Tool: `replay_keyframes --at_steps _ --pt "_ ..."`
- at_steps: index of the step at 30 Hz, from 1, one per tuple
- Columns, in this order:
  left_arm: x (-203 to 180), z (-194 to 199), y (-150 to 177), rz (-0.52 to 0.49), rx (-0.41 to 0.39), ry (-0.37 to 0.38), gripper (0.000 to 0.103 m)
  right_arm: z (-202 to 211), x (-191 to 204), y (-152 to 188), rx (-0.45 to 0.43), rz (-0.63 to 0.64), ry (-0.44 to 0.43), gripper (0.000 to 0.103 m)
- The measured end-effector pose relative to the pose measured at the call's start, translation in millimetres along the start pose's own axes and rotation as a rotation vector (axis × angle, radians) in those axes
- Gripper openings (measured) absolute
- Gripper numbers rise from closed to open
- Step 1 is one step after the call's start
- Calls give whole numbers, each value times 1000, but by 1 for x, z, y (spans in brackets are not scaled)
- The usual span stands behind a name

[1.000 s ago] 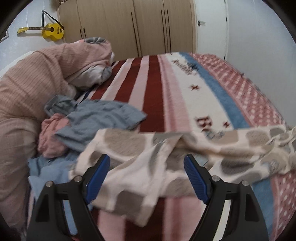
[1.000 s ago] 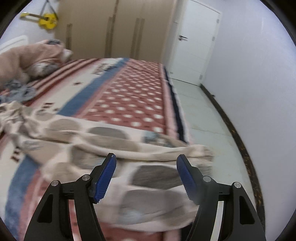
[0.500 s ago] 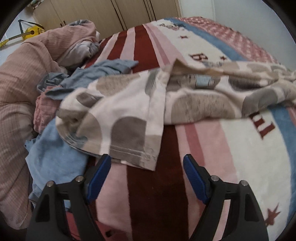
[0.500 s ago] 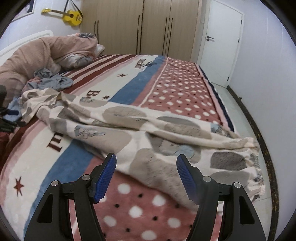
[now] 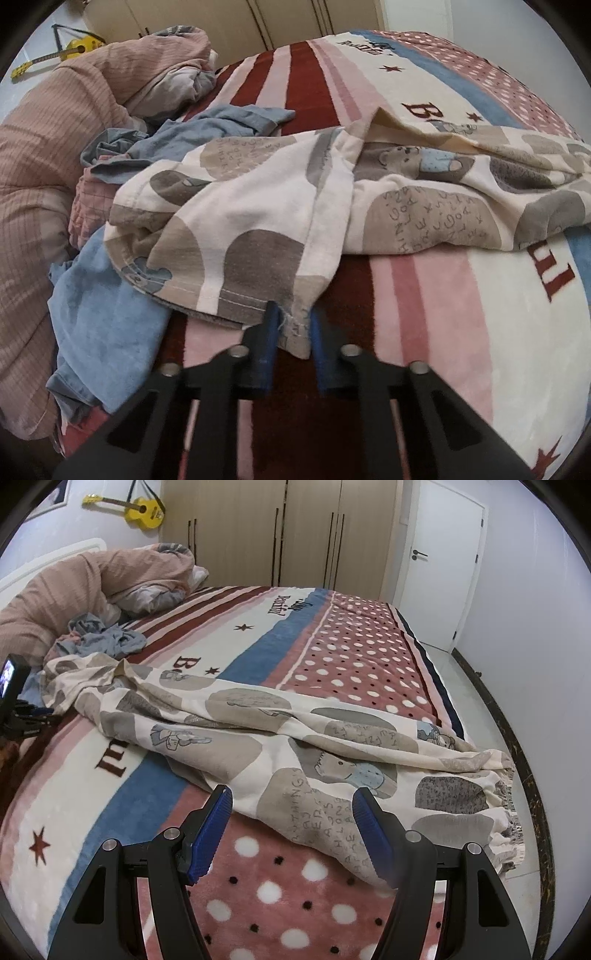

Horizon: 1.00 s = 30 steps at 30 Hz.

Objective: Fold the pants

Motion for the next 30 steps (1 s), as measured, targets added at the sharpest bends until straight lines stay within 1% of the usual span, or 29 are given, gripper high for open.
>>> replay_keyframes --at_steps 1,2,7,13,18,20,22,26,30 --pt "1 2 0 5 -5 1 9 0 0 0 1 -1 0 64" --pt "2 4 -1 10 -10 -2 7 1 0 1 2 -2 0 64" --pt "6 16 -3 14 -45 -22 3 2 -1 0 -5 -2 0 64" --pt "19 44 -16 57 -128 -25 3 11 -1 -3 -17 -14 -8 64" --pt "28 64 -31 64 -173 -48 3 15 -1 -8 -25 -23 -14 64" --pt "34 69 -37 72 -184 -44 2 14 -1 -10 -27 -26 -16 64" --pt "40 74 -46 81 -198 -58 2 13 0 -12 -26 -28 -21 64" --pt "54 78 -69 73 -216 -116 2 10 2 -15 -24 -30 -31 64" --pt "77 73 -98 109 -206 -152 2 4 4 -19 -22 -36 -41 64"
Point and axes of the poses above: each gripper's, at about its wrist camera, not at the fingertips, and z roughly against the way its jaws point, x to its left, y to its underside, the point moved 1 cm from there along -z, roughly the way its jaws point, and after that the axes turned 15 degrees about y, right-handed, at the moved point
